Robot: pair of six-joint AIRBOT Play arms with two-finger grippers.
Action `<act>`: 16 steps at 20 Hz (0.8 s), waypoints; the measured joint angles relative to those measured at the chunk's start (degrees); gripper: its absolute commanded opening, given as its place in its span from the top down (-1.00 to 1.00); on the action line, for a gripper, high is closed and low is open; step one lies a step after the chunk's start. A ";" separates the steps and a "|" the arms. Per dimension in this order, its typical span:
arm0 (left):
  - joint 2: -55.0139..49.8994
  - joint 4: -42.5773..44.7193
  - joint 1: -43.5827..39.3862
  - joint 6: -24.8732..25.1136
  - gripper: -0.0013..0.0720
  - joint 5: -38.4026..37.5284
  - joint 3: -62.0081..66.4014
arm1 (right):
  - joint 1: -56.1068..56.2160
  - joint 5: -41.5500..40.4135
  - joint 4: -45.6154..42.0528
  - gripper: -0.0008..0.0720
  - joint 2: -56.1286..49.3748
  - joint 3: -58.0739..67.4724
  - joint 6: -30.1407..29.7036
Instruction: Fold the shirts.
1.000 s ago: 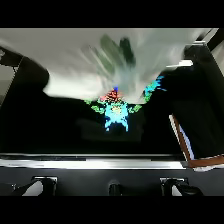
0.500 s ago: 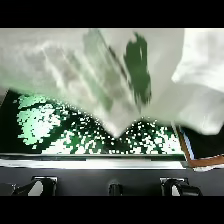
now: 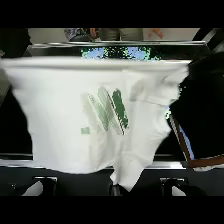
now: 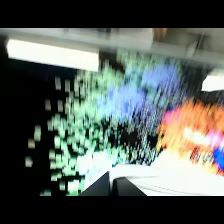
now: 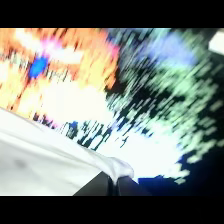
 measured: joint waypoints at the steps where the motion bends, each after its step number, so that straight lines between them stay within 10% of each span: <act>1: -4.04 0.37 -0.44 0.55 0.90 0.46 -2.86 | 1.16 0.44 0.24 0.85 -5.38 -0.04 0.20; 10: -37.51 -0.55 -3.37 2.19 0.90 3.08 2.32 | 5.77 -23.23 7.37 0.85 -34.05 -0.31 8.85; 16: -40.83 -1.03 -3.17 2.95 0.90 -9.64 7.61 | 3.15 -8.02 5.90 0.85 -30.69 -0.90 4.90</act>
